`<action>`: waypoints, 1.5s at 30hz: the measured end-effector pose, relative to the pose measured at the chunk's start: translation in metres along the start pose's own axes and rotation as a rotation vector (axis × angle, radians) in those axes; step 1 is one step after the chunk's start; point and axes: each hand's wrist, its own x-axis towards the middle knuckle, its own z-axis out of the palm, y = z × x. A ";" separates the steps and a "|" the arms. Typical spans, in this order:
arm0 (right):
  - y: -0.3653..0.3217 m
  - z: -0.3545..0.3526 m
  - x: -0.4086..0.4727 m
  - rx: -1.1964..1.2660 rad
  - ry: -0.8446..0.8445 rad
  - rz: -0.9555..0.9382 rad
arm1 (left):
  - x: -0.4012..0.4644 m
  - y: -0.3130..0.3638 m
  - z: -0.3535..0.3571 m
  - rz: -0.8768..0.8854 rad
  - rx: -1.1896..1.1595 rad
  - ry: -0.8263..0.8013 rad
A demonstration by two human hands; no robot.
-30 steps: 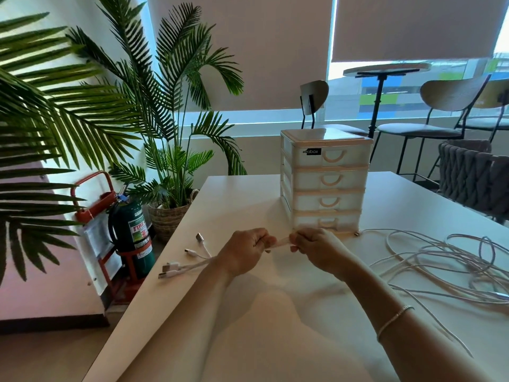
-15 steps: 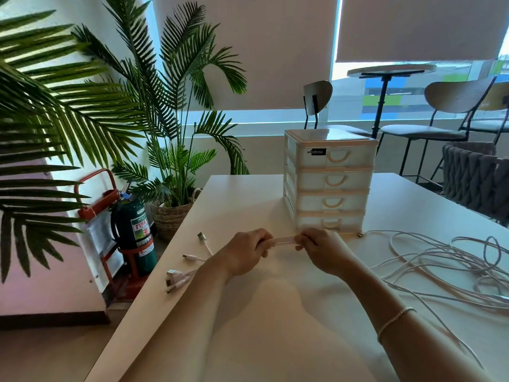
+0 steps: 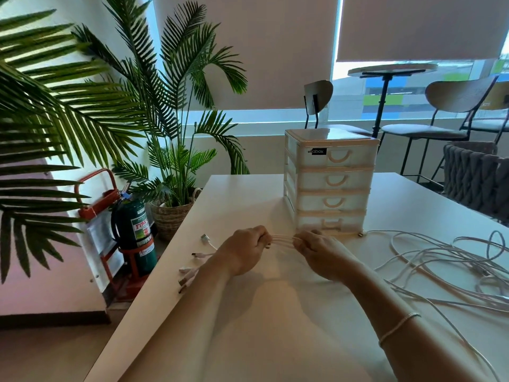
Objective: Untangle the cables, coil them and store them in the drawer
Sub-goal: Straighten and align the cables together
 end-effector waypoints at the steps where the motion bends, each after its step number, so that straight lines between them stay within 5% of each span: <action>1: -0.004 0.002 0.001 0.015 0.044 -0.015 | 0.001 0.001 0.001 0.006 0.006 0.000; 11: -0.013 0.001 -0.002 0.369 -0.156 0.019 | 0.002 -0.004 -0.001 -0.027 0.001 0.123; 19: -0.002 -0.005 -0.001 0.392 0.168 0.051 | -0.002 0.008 -0.003 0.005 -0.062 -0.072; 24: -0.003 -0.002 -0.005 0.537 -0.170 0.042 | 0.000 0.001 -0.003 -0.012 -0.013 0.035; 32: 0.007 0.002 0.001 0.185 -0.033 0.020 | -0.002 -0.009 -0.011 -0.097 0.186 -0.200; 38: 0.014 0.000 0.002 0.171 0.050 0.027 | -0.005 -0.021 -0.026 -0.245 0.390 -0.214; 45: -0.002 0.004 0.006 0.141 0.062 -0.024 | -0.008 -0.030 -0.038 -0.221 0.714 0.008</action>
